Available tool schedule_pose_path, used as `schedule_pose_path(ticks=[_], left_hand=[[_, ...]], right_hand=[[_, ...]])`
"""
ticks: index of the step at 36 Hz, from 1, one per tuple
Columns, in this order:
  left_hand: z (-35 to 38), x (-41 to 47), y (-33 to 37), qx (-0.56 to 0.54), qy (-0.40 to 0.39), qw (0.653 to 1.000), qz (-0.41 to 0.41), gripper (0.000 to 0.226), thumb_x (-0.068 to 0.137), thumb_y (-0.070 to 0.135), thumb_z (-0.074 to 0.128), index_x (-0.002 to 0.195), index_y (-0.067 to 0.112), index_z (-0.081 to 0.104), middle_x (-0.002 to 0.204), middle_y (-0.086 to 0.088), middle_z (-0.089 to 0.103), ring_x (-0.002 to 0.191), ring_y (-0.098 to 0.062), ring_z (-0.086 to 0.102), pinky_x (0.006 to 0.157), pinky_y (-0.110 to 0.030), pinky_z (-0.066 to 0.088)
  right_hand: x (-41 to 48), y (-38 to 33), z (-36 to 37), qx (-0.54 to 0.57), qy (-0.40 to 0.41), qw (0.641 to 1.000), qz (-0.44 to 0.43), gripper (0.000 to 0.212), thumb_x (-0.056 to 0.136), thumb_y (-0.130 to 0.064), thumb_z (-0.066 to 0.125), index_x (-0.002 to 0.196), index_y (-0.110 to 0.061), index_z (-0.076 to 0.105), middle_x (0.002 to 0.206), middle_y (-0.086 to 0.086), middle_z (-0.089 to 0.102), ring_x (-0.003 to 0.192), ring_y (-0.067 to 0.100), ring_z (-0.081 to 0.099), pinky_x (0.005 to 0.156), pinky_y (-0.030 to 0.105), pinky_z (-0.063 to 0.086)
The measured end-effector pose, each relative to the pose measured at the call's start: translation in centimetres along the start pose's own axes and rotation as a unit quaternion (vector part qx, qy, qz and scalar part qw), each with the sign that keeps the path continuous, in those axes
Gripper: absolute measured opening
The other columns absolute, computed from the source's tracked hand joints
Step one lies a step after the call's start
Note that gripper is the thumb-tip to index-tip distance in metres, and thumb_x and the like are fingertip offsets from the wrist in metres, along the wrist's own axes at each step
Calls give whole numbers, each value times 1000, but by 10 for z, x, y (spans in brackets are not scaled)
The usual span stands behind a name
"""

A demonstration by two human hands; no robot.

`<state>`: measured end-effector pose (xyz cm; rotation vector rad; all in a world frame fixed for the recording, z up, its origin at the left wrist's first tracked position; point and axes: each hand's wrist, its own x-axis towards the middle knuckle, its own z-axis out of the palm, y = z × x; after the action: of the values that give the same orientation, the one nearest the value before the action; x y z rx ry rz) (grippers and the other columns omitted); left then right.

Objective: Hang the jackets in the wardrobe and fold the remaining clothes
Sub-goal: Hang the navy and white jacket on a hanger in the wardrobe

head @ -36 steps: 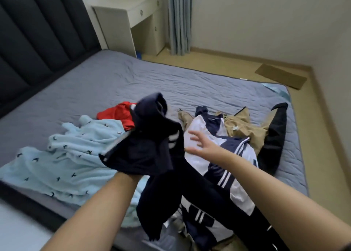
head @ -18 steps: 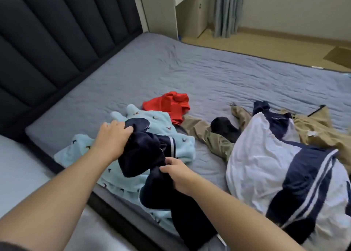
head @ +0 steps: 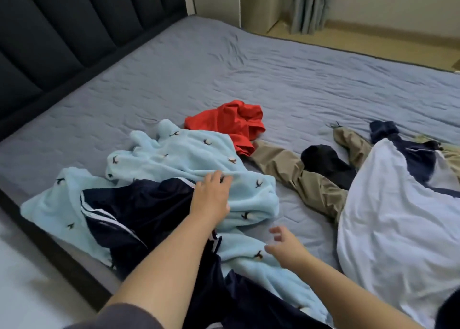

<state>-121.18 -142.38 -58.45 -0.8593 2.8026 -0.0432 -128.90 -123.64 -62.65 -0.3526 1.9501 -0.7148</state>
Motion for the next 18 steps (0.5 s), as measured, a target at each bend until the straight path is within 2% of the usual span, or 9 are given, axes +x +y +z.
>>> schedule_pose_path(ticks=[3,4,5,7,10,13,15,17,18], left_hand=[[25,25,-1,15,-111,993,-47,110,74,42,73,149,32,-6,156,-14,-9,134,-38,29,95,-45,41],[36,28,-5,10,-149,986,-77,117,72,43,76,148,36,-14,156,-16,-13,130,-38,36,92,-44,43],[46,29,-8,4,-179,979,-99,119,72,42,76,147,39,-16,155,-20,-5,125,-37,43,89,-42,45],[65,27,-10,16,-215,971,-103,97,80,33,69,148,41,1,143,-18,26,117,-32,50,87,-37,46],[80,24,-8,39,-179,981,-63,44,91,17,48,134,30,43,124,-6,53,112,-27,56,84,-34,45],[74,21,-4,-68,-117,990,-43,41,88,10,45,124,28,51,117,-3,59,106,-29,58,82,-36,46],[58,17,-4,-164,-64,984,-12,40,83,6,49,116,26,53,110,-1,57,101,-28,57,80,-37,48],[33,12,-4,-268,7,962,48,25,77,6,55,98,20,55,96,0,52,90,-26,55,73,-36,45],[17,9,-1,-320,42,943,83,19,74,7,57,89,18,53,89,1,49,84,-23,53,69,-34,42]], right_hand=[[22,7,1,8,9,1000,-8,59,86,-16,56,140,-20,33,137,7,42,104,17,54,79,30,49],[28,10,3,10,9,1000,-11,60,86,-16,57,140,-21,32,140,7,41,114,20,51,85,33,49],[33,13,5,13,10,1000,-14,61,86,-16,58,141,-21,31,141,7,41,118,22,50,87,35,48],[39,19,8,21,8,999,-26,64,84,-15,60,140,-22,31,130,4,44,108,21,54,79,33,49],[44,21,9,55,14,997,-48,78,80,-13,66,144,-29,24,117,-4,38,104,20,53,76,31,51],[41,13,7,88,70,989,-93,92,71,-12,73,140,-39,19,119,-8,40,112,22,50,90,44,52],[37,1,2,65,87,986,-126,105,63,-16,77,145,-36,14,132,-5,35,123,22,43,97,48,47],[36,-14,-3,49,73,987,-136,106,64,-16,79,148,-30,16,134,-3,31,121,20,42,94,42,49],[36,-24,-5,42,58,988,-133,93,67,-14,79,143,-27,27,130,-1,36,116,21,46,87,37,50]])
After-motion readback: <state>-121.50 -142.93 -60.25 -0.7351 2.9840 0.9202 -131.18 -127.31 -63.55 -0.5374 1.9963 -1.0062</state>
